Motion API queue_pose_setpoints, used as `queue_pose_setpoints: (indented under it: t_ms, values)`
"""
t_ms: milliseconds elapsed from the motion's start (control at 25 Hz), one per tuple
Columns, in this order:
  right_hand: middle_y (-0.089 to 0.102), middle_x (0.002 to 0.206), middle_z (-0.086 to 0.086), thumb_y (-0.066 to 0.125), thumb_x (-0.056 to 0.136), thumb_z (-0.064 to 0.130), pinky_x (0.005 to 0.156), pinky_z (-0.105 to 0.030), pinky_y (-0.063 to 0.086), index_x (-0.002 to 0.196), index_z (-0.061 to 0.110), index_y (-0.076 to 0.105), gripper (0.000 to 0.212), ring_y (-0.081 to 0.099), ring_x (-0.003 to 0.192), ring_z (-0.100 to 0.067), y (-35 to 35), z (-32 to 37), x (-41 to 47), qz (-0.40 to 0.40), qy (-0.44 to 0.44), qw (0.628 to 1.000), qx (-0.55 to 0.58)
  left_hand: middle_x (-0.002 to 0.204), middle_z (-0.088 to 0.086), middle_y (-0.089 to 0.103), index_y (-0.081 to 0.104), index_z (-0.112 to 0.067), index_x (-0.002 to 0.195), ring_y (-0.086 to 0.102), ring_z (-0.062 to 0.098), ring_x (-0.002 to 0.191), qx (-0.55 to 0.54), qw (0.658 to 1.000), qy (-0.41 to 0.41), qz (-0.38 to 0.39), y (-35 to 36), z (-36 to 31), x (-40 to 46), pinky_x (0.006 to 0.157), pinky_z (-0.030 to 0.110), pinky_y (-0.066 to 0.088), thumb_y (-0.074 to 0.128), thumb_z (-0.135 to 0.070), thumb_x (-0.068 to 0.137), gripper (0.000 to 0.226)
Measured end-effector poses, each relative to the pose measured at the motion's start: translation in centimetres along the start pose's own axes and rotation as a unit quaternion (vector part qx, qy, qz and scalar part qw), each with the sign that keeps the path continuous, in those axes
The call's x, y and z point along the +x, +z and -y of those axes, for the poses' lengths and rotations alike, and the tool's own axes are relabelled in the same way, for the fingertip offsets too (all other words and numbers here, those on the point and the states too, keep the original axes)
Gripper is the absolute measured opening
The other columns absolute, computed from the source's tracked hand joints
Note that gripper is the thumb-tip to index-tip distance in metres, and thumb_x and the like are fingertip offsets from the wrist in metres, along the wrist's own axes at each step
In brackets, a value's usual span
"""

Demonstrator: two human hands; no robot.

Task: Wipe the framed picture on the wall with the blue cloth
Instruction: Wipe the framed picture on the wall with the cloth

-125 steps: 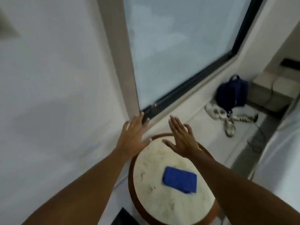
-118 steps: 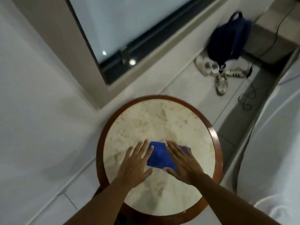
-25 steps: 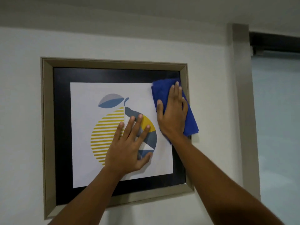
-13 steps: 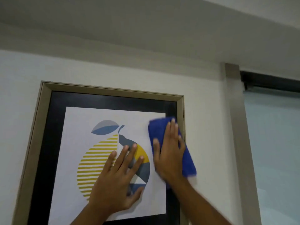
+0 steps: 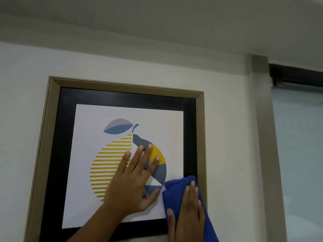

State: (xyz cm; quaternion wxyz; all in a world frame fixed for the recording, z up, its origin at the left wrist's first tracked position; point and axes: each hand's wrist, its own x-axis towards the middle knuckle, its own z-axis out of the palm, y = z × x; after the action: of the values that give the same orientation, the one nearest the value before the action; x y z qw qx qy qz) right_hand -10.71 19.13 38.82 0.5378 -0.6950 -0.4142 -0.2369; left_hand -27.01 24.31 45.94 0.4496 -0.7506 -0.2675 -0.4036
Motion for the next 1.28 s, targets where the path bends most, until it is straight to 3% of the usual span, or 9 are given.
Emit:
queue_pose_setpoints:
  t_ms: [80, 200, 400, 520, 680, 800, 1040, 1200, 1280]
  values:
    - [0.039, 0.150, -0.017, 0.020, 0.098, 0.056, 0.108, -0.040, 0.035, 0.144, 0.002, 0.033, 0.072, 0.041, 0.134, -0.027, -0.5, -0.4, 0.3, -0.062, -0.148, 0.987, -0.022, 0.169, 0.013, 0.017, 0.027, -0.020, 0.159, 0.012, 0.034, 0.156, 0.000, 1.000, 0.003, -0.005, -0.2, 0.0, 0.0, 0.125, 0.055, 0.009, 0.038, -0.072, 0.092, 0.086]
    - [0.022, 0.161, -0.011, 0.036, 0.097, 0.048, 0.117, -0.044, 0.021, 0.155, 0.007, 0.020, 0.073, 0.022, 0.147, -0.025, -4.2, 4.4, 8.7, -0.101, -0.236, 0.966, 0.035, 0.169, 0.015, 0.016, 0.027, -0.019, 0.159, 0.011, 0.034, 0.156, 0.005, 1.000, 0.001, -0.007, -0.5, 0.0, -0.1, 0.126, 0.056, 0.009, 0.041, -0.070, 0.092, 0.085]
    - [0.021, 0.162, -0.010, 0.041, 0.100, 0.036, 0.117, -0.042, 0.022, 0.153, 0.007, 0.027, 0.062, 0.023, 0.147, -0.024, -6.0, 10.1, 17.9, -0.155, -0.225, 0.959, 0.071, 0.169, 0.015, 0.016, 0.027, -0.019, 0.159, 0.011, 0.035, 0.156, 0.009, 1.000, 0.004, -0.009, -0.1, 0.2, -0.1, 0.126, 0.055, 0.007, 0.042, -0.069, 0.092, 0.085]
    - [0.019, 0.163, -0.007, 0.037, 0.101, 0.039, 0.116, -0.043, 0.026, 0.155, 0.008, 0.020, 0.064, 0.020, 0.149, -0.022, -2.6, 5.3, 10.3, -0.167, -0.213, 0.961, 0.061, 0.170, 0.015, 0.015, 0.025, -0.019, 0.159, 0.009, 0.034, 0.157, 0.012, 1.000, 0.006, -0.005, -0.1, 0.2, 0.0, 0.126, 0.055, 0.006, 0.040, -0.070, 0.092, 0.086]
    - [0.020, 0.162, -0.008, 0.023, 0.099, 0.053, 0.115, -0.047, 0.029, 0.157, 0.014, 0.006, 0.072, 0.035, 0.142, -0.030, 0.3, -2.7, -3.4, -0.070, -0.170, 0.983, 0.026, 0.169, 0.015, 0.014, 0.025, -0.019, 0.159, 0.009, 0.035, 0.157, 0.011, 1.000, 0.005, 0.010, -0.3, 0.1, 0.0, 0.126, 0.056, 0.007, 0.040, -0.072, 0.092, 0.087]
    - [0.014, 0.163, -0.008, 0.024, 0.099, 0.052, 0.117, -0.039, 0.018, 0.156, 0.010, 0.009, 0.072, 0.023, 0.148, -0.027, -1.3, -0.2, 2.2, -0.051, -0.195, 0.980, 0.004, 0.169, 0.015, 0.015, 0.026, -0.018, 0.159, 0.010, 0.035, 0.156, 0.008, 1.000, 0.002, 0.009, -0.6, -0.1, 0.1, 0.126, 0.057, 0.010, 0.040, -0.070, 0.092, 0.086]
    - [0.003, 0.165, -0.005, 0.032, 0.101, 0.044, 0.121, -0.040, 0.011, 0.157, 0.008, 0.007, 0.071, 0.003, 0.151, -0.019, -5.8, 10.4, 17.0, -0.130, -0.207, 0.969, 0.029, 0.170, 0.013, 0.015, 0.024, -0.020, 0.160, 0.012, 0.034, 0.156, -0.011, 1.000, 0.003, 0.001, -0.3, 0.0, 0.0, 0.125, 0.055, 0.011, 0.042, -0.069, 0.092, 0.086]
    - [0.013, 0.164, -0.005, 0.025, 0.099, 0.053, 0.117, -0.042, 0.021, 0.157, 0.015, 0.004, 0.073, 0.020, 0.147, -0.024, -1.3, 3.6, 5.9, -0.153, -0.162, 0.974, 0.037, 0.169, 0.011, 0.018, 0.028, -0.022, 0.159, 0.015, 0.034, 0.156, -0.007, 1.000, -0.002, -0.001, -0.5, 0.1, 0.1, 0.124, 0.054, 0.013, 0.042, -0.072, 0.091, 0.086]
    - [-0.002, 0.165, 0.001, 0.006, 0.096, 0.061, 0.112, -0.032, 0.019, 0.156, 0.016, -0.007, 0.076, 0.022, 0.143, -0.026, 0.5, -0.9, -0.2, -0.124, -0.199, 0.972, 0.008, 0.167, 0.010, 0.022, 0.030, -0.023, 0.158, 0.020, 0.036, 0.154, -0.003, 1.000, -0.003, -0.004, -0.6, 0.2, 0.2, 0.122, 0.053, 0.014, 0.037, -0.069, 0.093, 0.080]
